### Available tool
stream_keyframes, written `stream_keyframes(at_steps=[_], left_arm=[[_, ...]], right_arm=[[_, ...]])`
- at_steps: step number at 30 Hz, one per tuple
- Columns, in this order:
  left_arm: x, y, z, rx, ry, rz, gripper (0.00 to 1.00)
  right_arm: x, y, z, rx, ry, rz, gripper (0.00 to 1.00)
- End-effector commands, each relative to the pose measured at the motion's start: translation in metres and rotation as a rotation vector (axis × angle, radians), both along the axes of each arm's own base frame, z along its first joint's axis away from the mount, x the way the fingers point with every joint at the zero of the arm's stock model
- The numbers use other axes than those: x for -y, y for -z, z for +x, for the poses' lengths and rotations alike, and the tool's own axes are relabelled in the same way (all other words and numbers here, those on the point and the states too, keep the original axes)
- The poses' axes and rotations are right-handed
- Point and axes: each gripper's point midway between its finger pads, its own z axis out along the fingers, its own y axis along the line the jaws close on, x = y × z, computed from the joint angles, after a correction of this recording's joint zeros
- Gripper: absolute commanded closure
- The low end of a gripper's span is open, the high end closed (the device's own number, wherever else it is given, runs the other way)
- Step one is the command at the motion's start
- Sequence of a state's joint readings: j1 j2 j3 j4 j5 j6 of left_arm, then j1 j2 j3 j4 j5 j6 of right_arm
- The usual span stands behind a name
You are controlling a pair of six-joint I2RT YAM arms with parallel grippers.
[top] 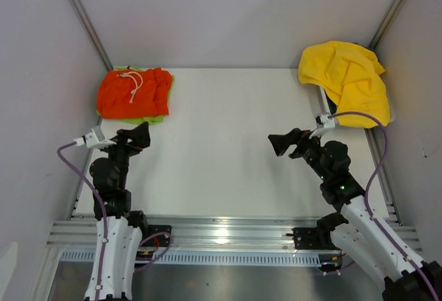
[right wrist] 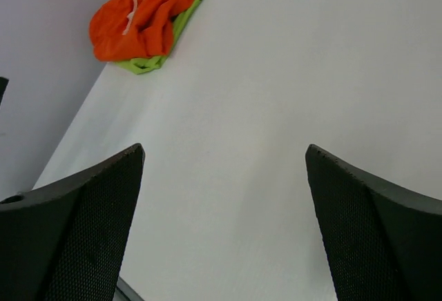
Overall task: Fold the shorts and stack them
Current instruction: Neatly place the folded shorts to the corner
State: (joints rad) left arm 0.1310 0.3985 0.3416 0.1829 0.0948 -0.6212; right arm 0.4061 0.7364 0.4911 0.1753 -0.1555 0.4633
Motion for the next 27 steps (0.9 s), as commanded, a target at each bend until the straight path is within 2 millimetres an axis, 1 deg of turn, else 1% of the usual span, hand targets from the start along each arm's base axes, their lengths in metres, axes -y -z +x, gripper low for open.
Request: stream_keyframes(at_steps=[1,2,3,4,5,6,8,10,12,14,22,25,27], left_arm=[[0.013,0.061,-0.007,-0.182,0.078,0.068,0.01],[0.019,0.061,-0.01,-0.172,0.112,0.082,0.01],[0.023,0.079,-0.012,-0.2,0.136,0.083,0.01],[0.026,0.083,-0.014,-0.204,0.155,0.09,0.01],[0.03,0.087,-0.016,-0.204,0.184,0.109,0.01],[0.032,0.104,-0.018,-0.235,0.198,0.113,0.01],[0.033,0.109,-0.019,-0.238,0.205,0.115,0.01],[0.037,0.104,-0.02,-0.22,0.228,0.132,0.01],[0.034,0.109,-0.019,-0.229,0.212,0.128,0.01],[0.034,0.111,-0.019,-0.233,0.212,0.128,0.01],[0.034,0.111,-0.018,-0.231,0.209,0.124,0.01],[0.032,0.111,-0.019,-0.233,0.201,0.125,0.01],[0.032,0.11,-0.019,-0.232,0.197,0.127,0.01]], right_arm=[[0.043,0.038,-0.009,-0.072,0.179,-0.143,0.0],[0.05,0.038,-0.015,-0.046,0.199,-0.146,0.01],[0.056,0.04,-0.018,-0.042,0.223,-0.153,0.0],[0.06,0.046,-0.022,-0.055,0.232,-0.163,0.0],[0.065,0.048,-0.026,-0.046,0.248,-0.162,0.01],[0.071,0.052,-0.026,-0.049,0.279,-0.17,0.01],[0.081,0.068,-0.028,-0.075,0.324,-0.184,0.0],[0.083,0.072,-0.029,-0.074,0.343,-0.164,0.01],[0.083,0.079,-0.03,-0.076,0.34,-0.163,0.01],[0.084,0.076,-0.03,-0.07,0.343,-0.162,0.01],[0.084,0.079,-0.031,-0.067,0.34,-0.156,0.0],[0.081,0.08,-0.031,-0.068,0.325,-0.158,0.02],[0.084,0.08,-0.031,-0.075,0.34,-0.159,0.01]])
